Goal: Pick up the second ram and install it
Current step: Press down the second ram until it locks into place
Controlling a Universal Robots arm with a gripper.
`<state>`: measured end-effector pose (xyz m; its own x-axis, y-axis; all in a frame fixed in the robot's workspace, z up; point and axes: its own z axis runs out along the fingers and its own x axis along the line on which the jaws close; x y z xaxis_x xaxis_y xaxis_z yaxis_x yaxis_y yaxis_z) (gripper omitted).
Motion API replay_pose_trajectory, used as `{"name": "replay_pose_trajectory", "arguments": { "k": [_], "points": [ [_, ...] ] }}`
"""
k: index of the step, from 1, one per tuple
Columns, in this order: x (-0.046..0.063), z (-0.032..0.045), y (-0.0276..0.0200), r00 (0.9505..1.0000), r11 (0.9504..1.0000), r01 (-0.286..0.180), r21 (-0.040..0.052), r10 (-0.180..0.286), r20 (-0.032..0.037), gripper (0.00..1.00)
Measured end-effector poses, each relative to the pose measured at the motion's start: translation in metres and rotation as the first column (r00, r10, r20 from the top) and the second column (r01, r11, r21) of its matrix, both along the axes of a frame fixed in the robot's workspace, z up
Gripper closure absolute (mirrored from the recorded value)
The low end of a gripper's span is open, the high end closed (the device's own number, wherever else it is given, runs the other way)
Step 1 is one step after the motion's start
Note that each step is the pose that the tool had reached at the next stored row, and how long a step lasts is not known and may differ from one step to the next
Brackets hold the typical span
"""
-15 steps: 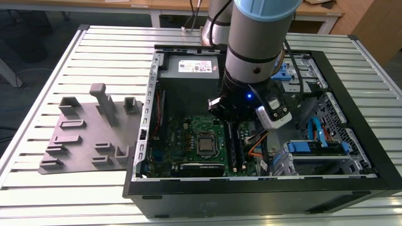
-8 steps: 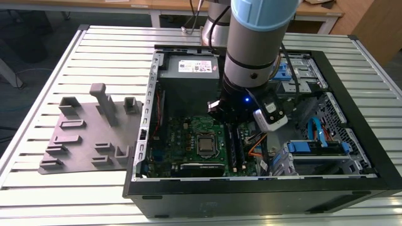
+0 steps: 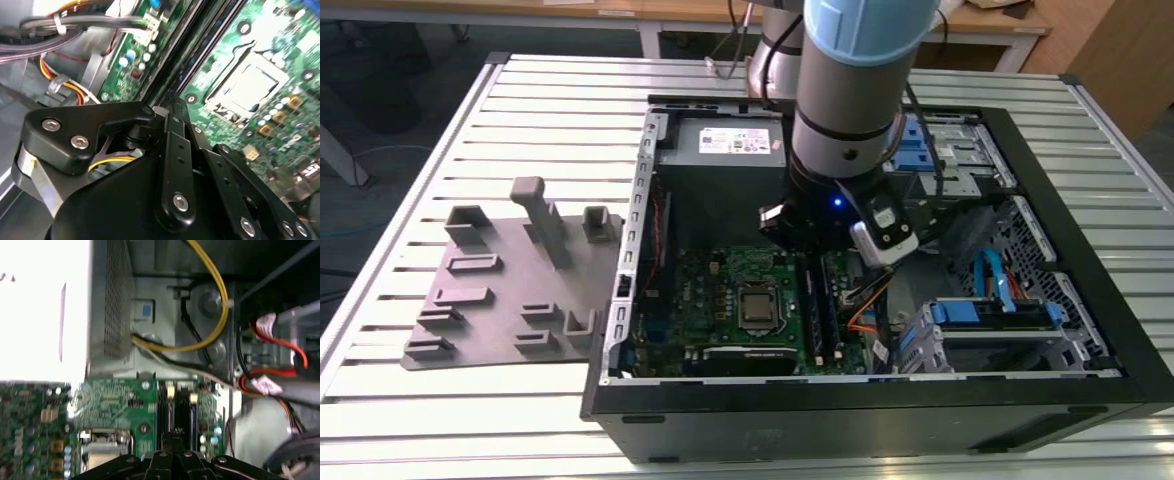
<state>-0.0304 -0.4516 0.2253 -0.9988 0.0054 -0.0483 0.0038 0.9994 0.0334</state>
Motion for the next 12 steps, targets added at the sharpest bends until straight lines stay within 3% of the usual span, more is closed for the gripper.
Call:
{"name": "replay_pose_trajectory", "arguments": {
  "k": [3,12],
  "points": [
    [0.0001,-0.0017,0.0037,1.0000,1.0000,0.000,0.0002,0.000,0.0000,0.93],
    [0.0000,-0.0071,0.0053,1.0000,1.0000,0.000,-0.0009,0.000,-0.0004,0.93]
  ]
}}
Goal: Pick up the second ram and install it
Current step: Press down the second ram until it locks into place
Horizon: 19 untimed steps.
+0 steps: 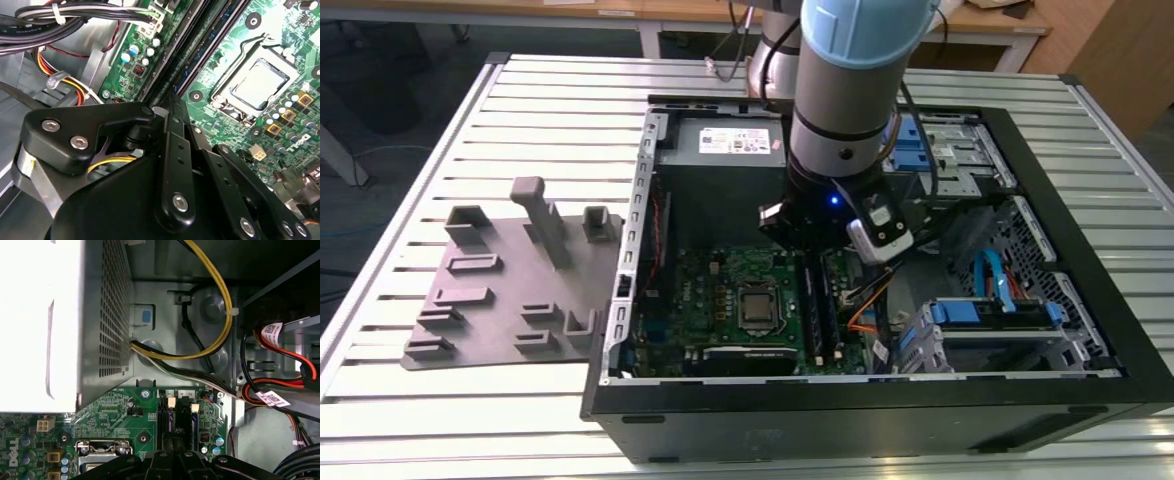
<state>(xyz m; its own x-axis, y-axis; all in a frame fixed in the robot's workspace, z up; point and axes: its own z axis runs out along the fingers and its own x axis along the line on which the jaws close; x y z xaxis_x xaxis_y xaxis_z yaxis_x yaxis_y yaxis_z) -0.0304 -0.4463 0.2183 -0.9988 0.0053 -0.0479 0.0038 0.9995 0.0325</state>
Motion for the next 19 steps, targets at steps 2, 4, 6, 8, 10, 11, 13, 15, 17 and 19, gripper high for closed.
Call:
{"name": "replay_pose_trajectory", "arguments": {
  "k": [2,4,6,8,10,11,13,15,17,19],
  "points": [
    [0.000,-0.0016,0.0005,1.0000,1.0000,0.000,0.0004,0.000,0.0001,0.93],
    [0.000,-0.0022,0.0008,1.0000,1.0000,0.000,0.0006,0.000,0.0002,0.93],
    [0.000,-0.0013,0.0008,1.0000,1.0000,0.000,0.0011,0.000,0.0004,0.93],
    [0.000,0.0022,0.0012,1.0000,1.0000,0.000,0.0038,0.000,0.0013,0.93],
    [0.000,0.0050,0.0003,1.0000,1.0000,0.000,0.0009,0.000,0.0003,0.93],
    [0.000,0.0048,-0.0006,1.0000,1.0000,0.000,0.0011,0.000,0.0004,0.93],
    [0.000,0.0050,-0.0061,1.0000,1.0000,0.000,-0.0001,0.000,0.0002,0.93],
    [0.000,0.0048,-0.0129,1.0000,1.0000,0.000,-0.0019,0.000,0.0003,0.93],
    [0.000,0.0044,-0.0203,1.0000,1.0000,0.000,-0.0029,0.000,0.0003,0.93],
    [0.000,0.0040,-0.0274,1.0000,1.0000,0.000,-0.0042,0.000,0.0003,0.93]
  ]
}}
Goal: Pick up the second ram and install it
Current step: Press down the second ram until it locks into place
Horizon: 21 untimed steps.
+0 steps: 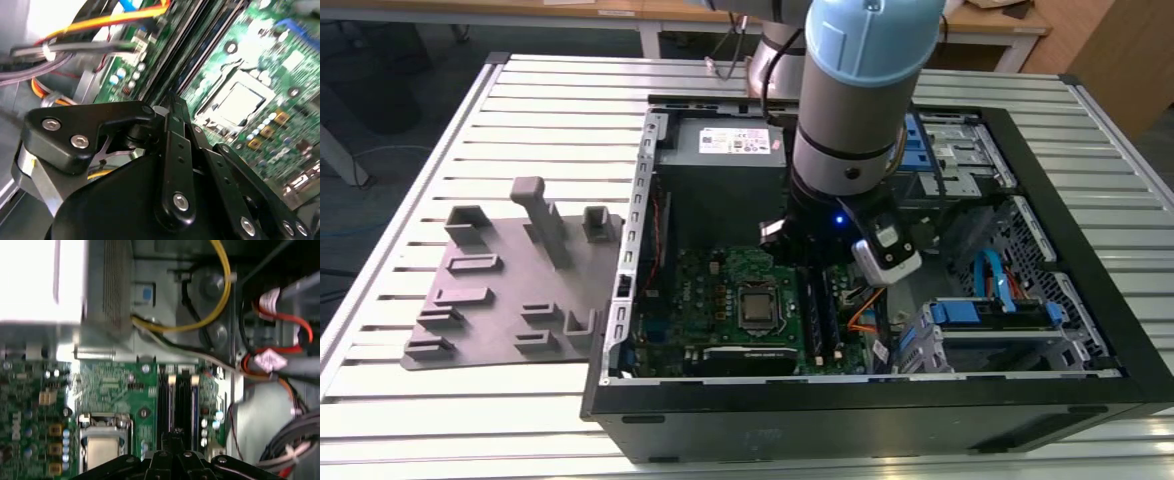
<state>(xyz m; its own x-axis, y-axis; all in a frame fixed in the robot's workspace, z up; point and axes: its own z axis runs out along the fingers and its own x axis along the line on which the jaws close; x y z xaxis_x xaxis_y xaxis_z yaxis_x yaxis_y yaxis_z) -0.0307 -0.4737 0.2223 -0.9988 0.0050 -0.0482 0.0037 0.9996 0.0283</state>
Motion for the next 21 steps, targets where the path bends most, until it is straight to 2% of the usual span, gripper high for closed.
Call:
{"name": "replay_pose_trajectory", "arguments": {
  "k": [8,9,11,21],
  "points": [
    [-0.001,-0.0030,-0.0273,1.0000,0.9999,0.000,-0.0145,0.000,-0.0002,0.93],
    [-0.001,-0.0034,-0.0294,1.0000,0.9999,0.000,-0.0160,0.000,-0.0001,0.93],
    [-0.001,-0.0040,-0.0313,1.0000,0.9999,0.000,-0.0172,0.000,-0.0001,0.93],
    [-0.001,-0.0080,-0.0313,1.0000,0.9998,0.000,-0.0174,0.000,-0.0001,0.93]
  ]
}}
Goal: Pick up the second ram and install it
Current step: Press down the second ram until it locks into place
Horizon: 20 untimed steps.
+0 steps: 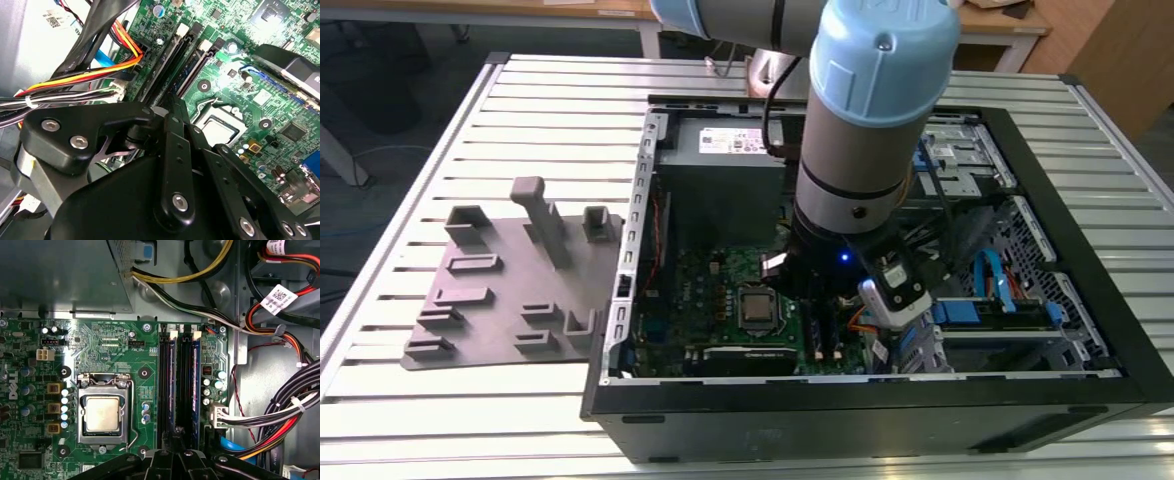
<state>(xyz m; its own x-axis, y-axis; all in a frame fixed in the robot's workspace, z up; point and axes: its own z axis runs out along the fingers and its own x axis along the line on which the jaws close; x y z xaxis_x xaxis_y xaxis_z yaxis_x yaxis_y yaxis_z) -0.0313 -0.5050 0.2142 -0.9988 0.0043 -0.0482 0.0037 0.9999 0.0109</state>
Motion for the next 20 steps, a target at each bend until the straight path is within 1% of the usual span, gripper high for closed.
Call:
{"name": "replay_pose_trajectory", "arguments": {
  "k": [2,4,6,8,13,15,17,20],
  "points": [
    [0.000,0.0015,0.0002,1.0000,1.0000,0.000,-0.0008,0.000,-0.0003,0.93],
    [0.000,0.0060,0.0005,1.0000,1.0000,0.000,0.0038,0.000,0.0012,0.93],
    [0.000,0.0154,0.0000,1.0000,1.0000,0.000,0.0001,0.000,0.0002,0.93],
    [0.000,0.0231,0.0000,1.0000,1.0000,0.000,0.0005,0.000,0.0002,0.93],
    [0.000,0.0458,0.0000,1.0000,1.0000,0.000,0.0004,0.000,0.0002,0.93],
    [0.000,0.0524,0.0000,1.0000,1.0000,0.000,0.0004,0.000,0.0003,0.93],
    [0.000,0.0547,0.0000,1.0000,1.0000,0.000,0.0007,0.000,0.0002,0.93],
    [0.000,0.0547,0.0000,1.0000,1.0000,0.000,0.0024,0.000,0.0003,0.93]
  ]
}}
